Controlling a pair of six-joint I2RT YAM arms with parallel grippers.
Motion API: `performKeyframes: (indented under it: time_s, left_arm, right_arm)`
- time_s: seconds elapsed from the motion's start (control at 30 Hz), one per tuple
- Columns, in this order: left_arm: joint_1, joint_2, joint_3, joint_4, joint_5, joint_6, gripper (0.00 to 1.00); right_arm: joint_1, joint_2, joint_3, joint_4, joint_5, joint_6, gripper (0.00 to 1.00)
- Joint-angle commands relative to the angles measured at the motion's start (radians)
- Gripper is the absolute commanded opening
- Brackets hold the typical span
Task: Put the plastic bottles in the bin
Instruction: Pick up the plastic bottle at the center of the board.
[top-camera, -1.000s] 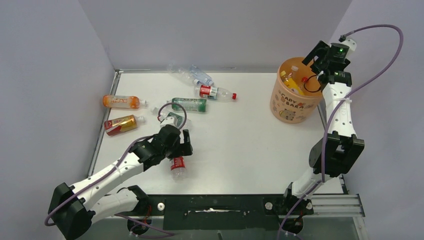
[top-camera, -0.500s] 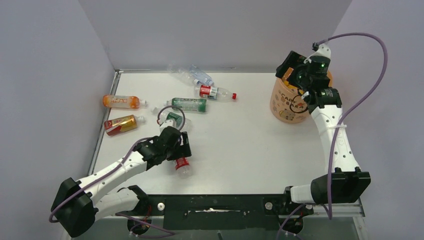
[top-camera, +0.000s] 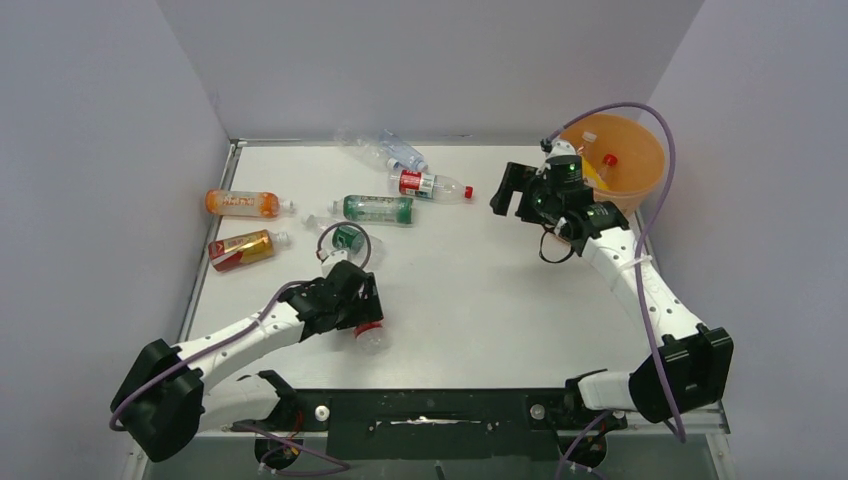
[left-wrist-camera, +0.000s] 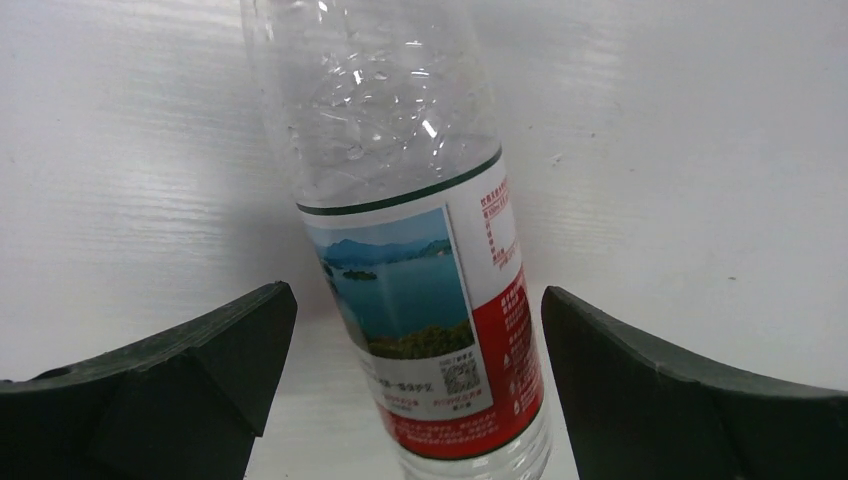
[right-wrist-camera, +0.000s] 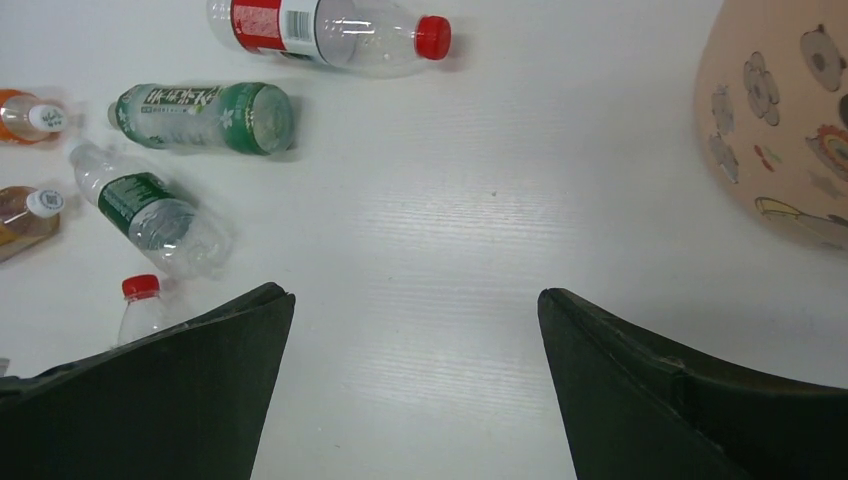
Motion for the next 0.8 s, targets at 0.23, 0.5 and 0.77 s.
performKeyframes:
  time_s: [0.23, 0.5, 0.77]
  left_arm:
    - [-0.061, 0.075, 0.033, 0.089, 0.025, -0.048, 0.57]
    - [-0.143, -0.003, 0.113, 0.094, 0.069, -0.033, 0.40]
    - [-0.229, -0.020, 0.158, 0.235, 0.102, 0.059, 0.39]
  right_arm:
    - [0.083, -0.081, -0.058, 0.042, -0.005, 0.020, 0.99]
    - [0.104, -0.084, -0.089, 0.092, -0.127, 0.062, 0.99]
    - [0.111, -0.075, -0.139, 0.215, -0.379, 0.135, 0.99]
